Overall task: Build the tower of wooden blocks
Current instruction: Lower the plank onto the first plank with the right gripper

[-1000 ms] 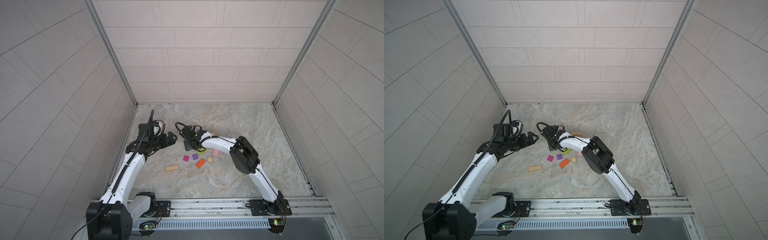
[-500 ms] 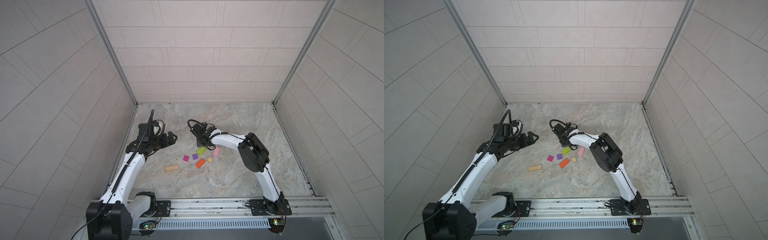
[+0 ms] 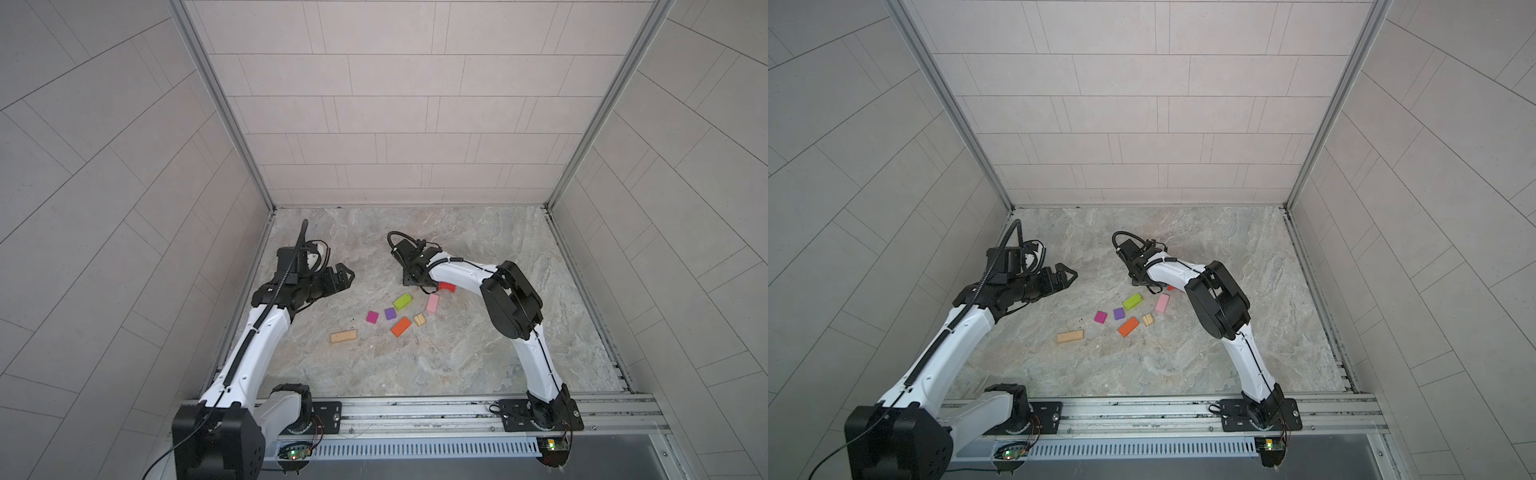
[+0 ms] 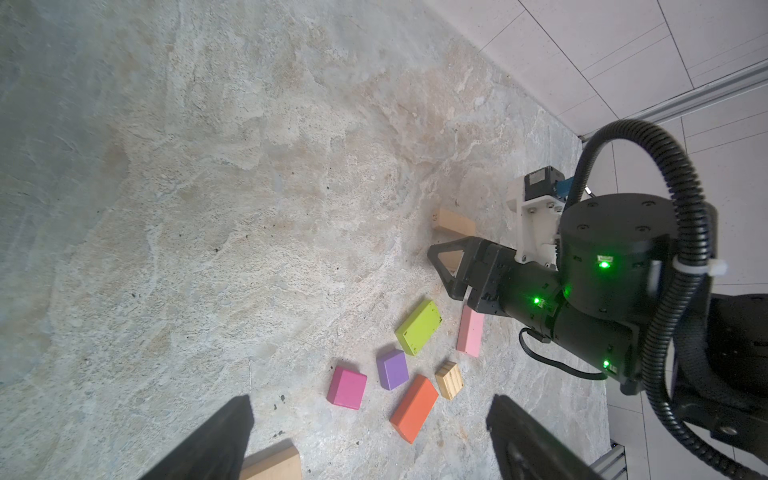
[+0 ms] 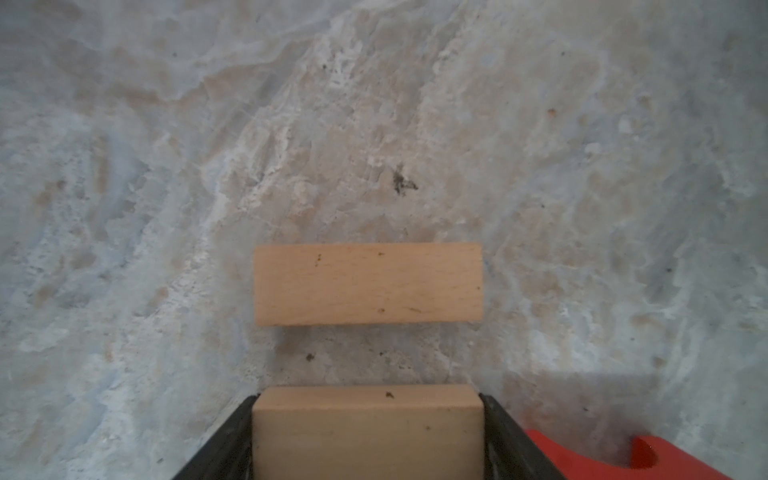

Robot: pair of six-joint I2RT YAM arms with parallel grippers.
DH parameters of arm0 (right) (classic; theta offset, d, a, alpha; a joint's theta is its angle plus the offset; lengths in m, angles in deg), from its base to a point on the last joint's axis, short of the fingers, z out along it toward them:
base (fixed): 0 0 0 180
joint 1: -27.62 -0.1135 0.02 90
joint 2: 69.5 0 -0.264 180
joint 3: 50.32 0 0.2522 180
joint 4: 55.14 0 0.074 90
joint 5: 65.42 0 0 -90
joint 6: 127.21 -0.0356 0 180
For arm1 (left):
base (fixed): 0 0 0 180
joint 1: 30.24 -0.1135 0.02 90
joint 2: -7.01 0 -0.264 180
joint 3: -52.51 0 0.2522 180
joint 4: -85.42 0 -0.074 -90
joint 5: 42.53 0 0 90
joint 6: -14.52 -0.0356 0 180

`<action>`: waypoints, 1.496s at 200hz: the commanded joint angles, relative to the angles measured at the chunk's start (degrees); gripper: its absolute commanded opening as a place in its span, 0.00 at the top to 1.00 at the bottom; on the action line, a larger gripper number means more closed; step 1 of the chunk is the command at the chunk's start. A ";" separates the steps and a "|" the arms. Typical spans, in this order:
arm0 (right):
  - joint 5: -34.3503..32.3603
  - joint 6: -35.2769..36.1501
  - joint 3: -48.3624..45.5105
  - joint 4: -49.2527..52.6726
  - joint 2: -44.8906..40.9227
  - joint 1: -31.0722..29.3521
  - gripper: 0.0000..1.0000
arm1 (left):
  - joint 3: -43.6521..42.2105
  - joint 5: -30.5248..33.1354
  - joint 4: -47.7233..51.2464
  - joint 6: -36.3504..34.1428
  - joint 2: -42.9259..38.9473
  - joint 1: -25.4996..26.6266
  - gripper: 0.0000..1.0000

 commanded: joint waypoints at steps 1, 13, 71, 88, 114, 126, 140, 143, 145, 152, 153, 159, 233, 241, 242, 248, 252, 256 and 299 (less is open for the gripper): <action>0.17 -0.85 -0.87 2.45 -0.48 1.14 0.48 | -0.56 -0.04 -0.55 0.08 -0.19 -0.33 0.05; 0.74 -0.62 -0.86 2.35 -0.46 1.47 0.48 | -0.64 -0.08 -0.59 0.06 -0.34 -0.40 0.05; 2.74 0.56 -0.54 1.47 0.50 2.30 0.46 | -0.58 0.04 -0.52 0.03 -0.47 -0.40 0.05; 2.91 1.08 -0.07 1.47 0.98 2.42 0.45 | -0.57 0.05 -0.48 -0.01 -0.43 -0.40 0.05; 3.14 2.23 1.09 1.91 1.93 2.44 0.44 | -0.57 0.10 -0.50 -0.01 -0.43 -0.39 0.05; 2.67 2.55 1.43 2.14 2.08 2.44 0.44 | -0.53 0.09 -0.50 -0.01 -0.42 -0.46 0.05; 2.57 2.77 1.59 2.17 2.25 2.66 0.44 | -0.48 0.09 -0.50 -0.06 -0.43 -0.41 0.05; 2.61 2.77 1.61 2.17 2.26 2.62 0.44 | -0.51 0.05 -0.50 -0.09 -0.43 -0.40 0.05; 2.65 2.77 1.61 2.17 2.26 2.64 0.44 | -0.49 0.09 -0.50 -0.10 -0.43 -0.39 0.05; 2.78 2.77 1.70 2.18 2.29 2.85 0.44 | -0.52 0.13 -0.50 -0.09 -0.44 -0.39 0.05; 2.81 2.79 1.70 2.18 2.32 2.87 0.44 | -0.50 0.11 -0.46 -0.09 -0.43 -0.39 0.05; 2.88 2.77 1.77 2.09 2.43 2.95 0.44 | -0.51 0.21 -0.51 -0.10 -0.47 -0.34 0.05; 4.52 2.94 2.34 0.95 3.16 3.31 0.43 | -0.51 0.19 -0.50 -0.07 -0.42 -0.37 0.05; 4.65 2.94 2.54 0.93 3.40 3.28 0.43 | -0.49 0.23 -0.44 -0.10 -0.43 -0.40 0.05; 4.67 2.99 2.56 0.98 3.40 3.30 0.43 | -0.53 0.21 -0.47 -0.10 -0.43 -0.40 0.05; 4.67 3.03 2.70 1.03 3.49 3.32 0.43 | -0.50 0.23 -0.43 -0.09 -0.41 -0.40 0.05; 4.68 3.03 2.75 1.07 3.52 3.32 0.43 | -0.48 0.21 -0.41 -0.03 -0.43 -0.48 0.05; 4.71 3.10 2.81 1.03 3.64 3.32 0.43 | -0.51 0.20 -0.43 -0.09 -0.43 -0.41 0.05; 4.50 3.26 3.72 1.46 4.34 3.30 0.42 | -0.52 0.20 -0.41 -0.10 -0.43 -0.39 0.05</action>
